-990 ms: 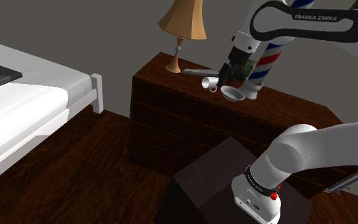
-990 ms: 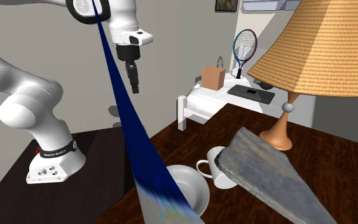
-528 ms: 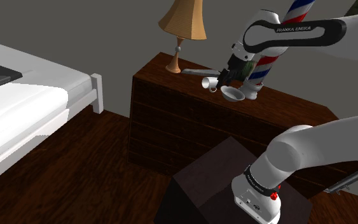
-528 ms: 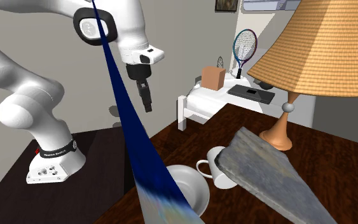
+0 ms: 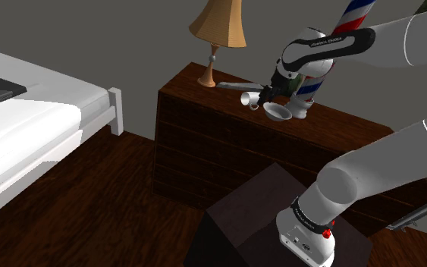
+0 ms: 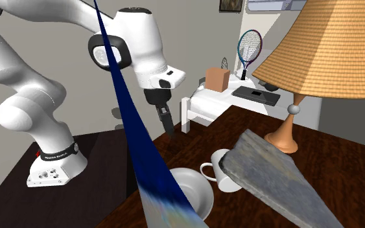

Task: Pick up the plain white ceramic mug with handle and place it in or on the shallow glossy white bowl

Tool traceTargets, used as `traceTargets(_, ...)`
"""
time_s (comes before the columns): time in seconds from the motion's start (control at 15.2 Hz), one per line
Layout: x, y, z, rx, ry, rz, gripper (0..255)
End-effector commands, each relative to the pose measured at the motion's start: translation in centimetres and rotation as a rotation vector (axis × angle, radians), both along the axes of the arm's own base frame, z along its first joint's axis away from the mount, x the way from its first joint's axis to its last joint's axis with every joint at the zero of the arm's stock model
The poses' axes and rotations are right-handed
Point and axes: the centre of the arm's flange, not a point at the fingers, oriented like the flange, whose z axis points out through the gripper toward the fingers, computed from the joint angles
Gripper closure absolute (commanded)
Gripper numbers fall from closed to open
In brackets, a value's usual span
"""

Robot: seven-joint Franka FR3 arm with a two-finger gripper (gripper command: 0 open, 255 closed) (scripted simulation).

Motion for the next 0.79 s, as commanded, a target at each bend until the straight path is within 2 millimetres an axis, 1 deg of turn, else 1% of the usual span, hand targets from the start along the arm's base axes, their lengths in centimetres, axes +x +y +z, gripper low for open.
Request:
traceTargets(0.0,0.8,-1.9,-0.9,-0.009,-0.024,-0.006,0)
traceTargets(0.73,5.6,-13.4,-5.9,-0.044,-0.143,-0.038,0)
